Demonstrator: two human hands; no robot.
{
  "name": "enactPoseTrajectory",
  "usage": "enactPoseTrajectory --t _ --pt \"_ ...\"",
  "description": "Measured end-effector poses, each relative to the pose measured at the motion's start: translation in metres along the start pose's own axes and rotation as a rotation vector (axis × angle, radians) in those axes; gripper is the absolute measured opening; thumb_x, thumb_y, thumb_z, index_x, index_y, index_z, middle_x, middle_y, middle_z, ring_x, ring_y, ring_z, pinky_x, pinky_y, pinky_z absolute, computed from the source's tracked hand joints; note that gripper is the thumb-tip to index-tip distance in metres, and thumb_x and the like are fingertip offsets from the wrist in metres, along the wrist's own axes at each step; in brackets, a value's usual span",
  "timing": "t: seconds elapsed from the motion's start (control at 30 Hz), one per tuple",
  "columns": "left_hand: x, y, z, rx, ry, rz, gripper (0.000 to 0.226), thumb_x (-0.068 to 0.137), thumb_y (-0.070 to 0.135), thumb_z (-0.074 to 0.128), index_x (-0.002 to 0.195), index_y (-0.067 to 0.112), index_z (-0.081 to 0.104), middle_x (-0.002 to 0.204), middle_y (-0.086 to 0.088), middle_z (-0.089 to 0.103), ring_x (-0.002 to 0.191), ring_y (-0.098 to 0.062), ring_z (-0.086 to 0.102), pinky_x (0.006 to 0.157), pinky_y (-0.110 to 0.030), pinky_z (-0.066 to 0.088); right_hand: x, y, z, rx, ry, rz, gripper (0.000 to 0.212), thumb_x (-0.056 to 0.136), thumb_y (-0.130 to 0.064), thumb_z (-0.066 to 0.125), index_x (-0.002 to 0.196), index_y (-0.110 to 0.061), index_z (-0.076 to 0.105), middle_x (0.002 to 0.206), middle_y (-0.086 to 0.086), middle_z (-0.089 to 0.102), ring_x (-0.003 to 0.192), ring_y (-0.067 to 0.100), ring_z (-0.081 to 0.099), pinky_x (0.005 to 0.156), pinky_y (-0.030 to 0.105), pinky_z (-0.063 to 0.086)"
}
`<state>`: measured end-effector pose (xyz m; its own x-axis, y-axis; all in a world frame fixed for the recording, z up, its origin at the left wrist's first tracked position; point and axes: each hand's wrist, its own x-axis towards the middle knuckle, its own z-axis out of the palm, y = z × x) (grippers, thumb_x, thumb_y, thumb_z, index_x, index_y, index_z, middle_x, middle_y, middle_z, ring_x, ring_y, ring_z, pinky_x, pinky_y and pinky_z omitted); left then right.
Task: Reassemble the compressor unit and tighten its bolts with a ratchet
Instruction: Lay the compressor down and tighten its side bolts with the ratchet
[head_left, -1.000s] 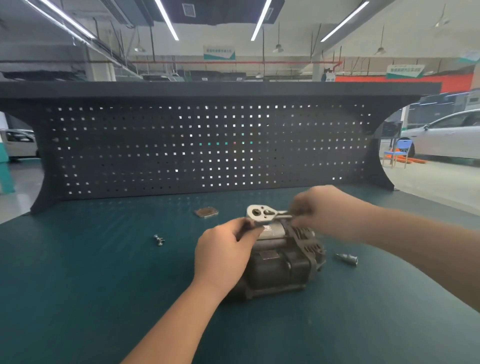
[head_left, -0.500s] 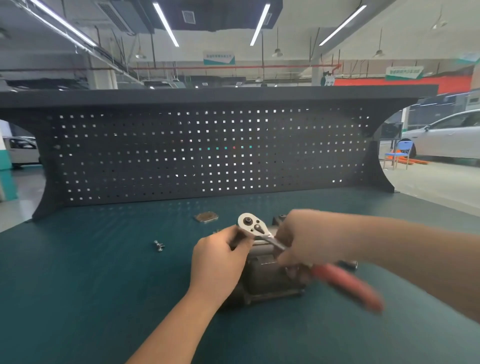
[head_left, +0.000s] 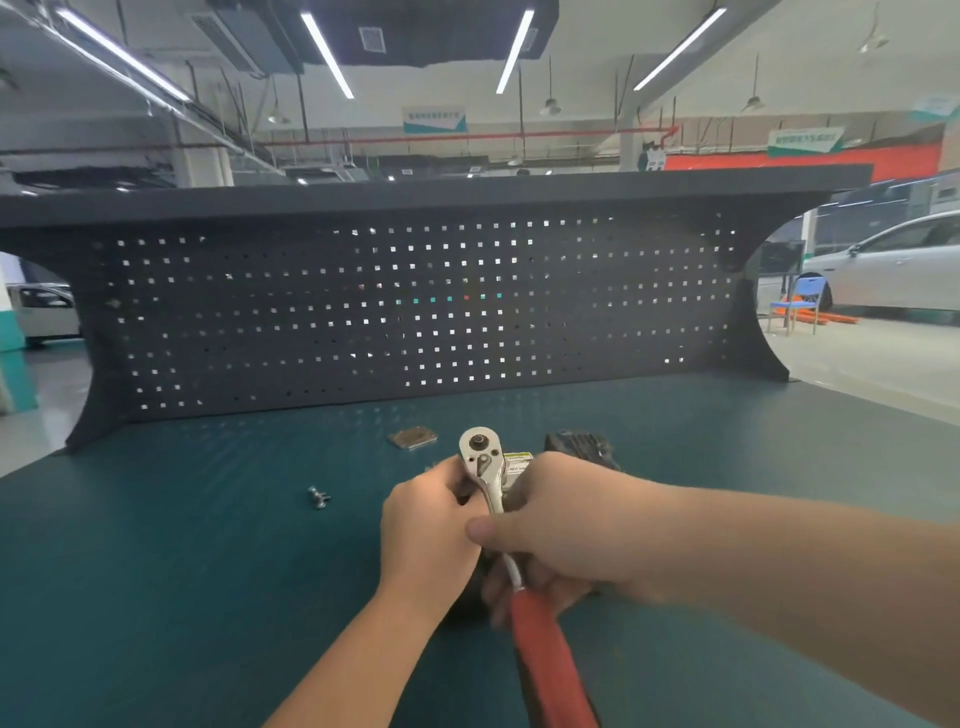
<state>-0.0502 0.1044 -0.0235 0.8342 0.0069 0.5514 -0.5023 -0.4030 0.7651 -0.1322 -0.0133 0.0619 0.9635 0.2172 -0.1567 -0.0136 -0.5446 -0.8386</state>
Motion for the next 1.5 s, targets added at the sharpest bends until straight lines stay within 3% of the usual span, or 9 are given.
enactPoseTrajectory --t 0.17,0.27,0.4,0.6,0.8,0.93,1.03,1.17,1.5 --pt "0.001 0.001 -0.003 0.081 -0.001 0.111 0.015 0.087 0.029 0.069 0.077 0.041 0.067 0.06 0.015 0.063 0.06 -0.01 0.051 0.054 -0.027 0.039 0.013 -0.013 -0.043 -0.689 0.056 0.113 0.018 0.091 -0.02 0.062 0.083 -0.004 0.066 0.049 -0.006 0.061 0.041 0.008 0.058 0.039 0.014 0.043" --pt "0.001 0.002 -0.001 0.071 0.022 0.118 0.005 0.088 0.038 0.068 0.083 0.038 0.071 0.071 0.018 0.069 0.073 -0.012 0.062 0.068 -0.029 0.049 0.024 -0.024 -0.065 -1.012 0.287 -0.073 0.021 0.085 -0.026 0.068 0.103 -0.017 0.074 0.064 -0.009 0.056 0.065 0.013 0.055 0.057 0.017 0.04" --pt "0.0 0.001 -0.001 0.007 0.036 0.091 0.002 0.088 0.039 0.068 0.088 0.04 0.07 0.081 0.028 0.07 0.08 -0.001 0.065 0.076 -0.034 0.054 0.028 -0.022 -0.053 -1.26 0.326 -0.138 0.015 0.086 -0.017 0.059 0.076 -0.008 0.061 0.063 0.003 0.058 0.048 0.015 0.048 0.046 0.02 0.042" --pt "-0.003 0.004 -0.002 0.046 -0.011 0.111 0.013 0.078 0.04 0.055 0.084 0.049 0.062 0.071 0.018 0.07 0.072 -0.012 0.063 0.071 -0.041 0.053 0.015 -0.002 -0.03 -0.067 -0.191 0.171 0.017 0.091 -0.014 0.065 0.083 -0.002 0.058 0.062 0.009 0.07 0.053 0.02 0.069 0.047 0.025 0.055" --pt "0.001 0.001 -0.004 0.098 -0.023 0.205 0.015 0.087 0.047 0.062 0.101 0.042 0.067 0.066 0.011 0.066 0.067 -0.015 0.056 0.064 -0.033 0.047 0.031 0.006 -0.065 -0.865 0.256 -0.082 0.014 0.081 -0.027 0.074 0.096 -0.028 0.074 0.06 -0.019 0.065 0.07 0.011 0.065 0.063 0.022 0.05" --pt "0.002 -0.002 -0.001 0.011 0.021 0.118 0.005 0.088 0.037 0.068 0.091 0.038 0.072 0.067 0.023 0.067 0.065 -0.002 0.058 0.063 -0.026 0.046 0.033 0.007 -0.064 -1.279 0.515 -0.304 0.019 0.098 -0.037 0.049 0.113 -0.037 0.06 0.097 -0.008 0.065 0.089 0.021 0.059 0.074 0.031 0.048" --pt "-0.001 -0.001 -0.001 -0.006 0.032 0.122 0.008 0.085 0.042 0.066 0.093 0.043 0.068 0.082 0.027 0.071 0.08 0.003 0.065 0.074 -0.028 0.053 0.025 0.015 -0.047 -1.079 0.455 -0.265 0.014 0.093 -0.033 0.056 0.089 -0.02 0.061 0.074 -0.002 0.058 0.066 0.021 0.054 0.058 0.025 0.041" --pt "0.0 -0.006 -0.001 0.017 0.017 0.113 0.009 0.088 0.029 0.066 0.092 0.036 0.07 0.077 0.018 0.072 0.076 -0.007 0.065 0.073 -0.037 0.054 0.016 0.021 -0.03 -0.052 0.084 -0.098 0.021 0.091 -0.016 0.064 0.071 -0.008 0.061 0.043 -0.005 0.054 0.033 0.009 0.046 0.039 0.017 0.041" --pt "0.004 -0.001 0.001 0.012 0.057 0.09 0.005 0.088 0.035 0.069 0.086 0.037 0.072 0.072 0.016 0.072 0.07 -0.008 0.066 0.071 -0.036 0.054 0.047 0.034 -0.102 -1.132 0.341 -0.348 0.028 0.094 -0.051 0.048 0.077 -0.029 0.042 0.072 -0.01 0.052 0.074 0.008 0.052 0.066 0.029 0.043"
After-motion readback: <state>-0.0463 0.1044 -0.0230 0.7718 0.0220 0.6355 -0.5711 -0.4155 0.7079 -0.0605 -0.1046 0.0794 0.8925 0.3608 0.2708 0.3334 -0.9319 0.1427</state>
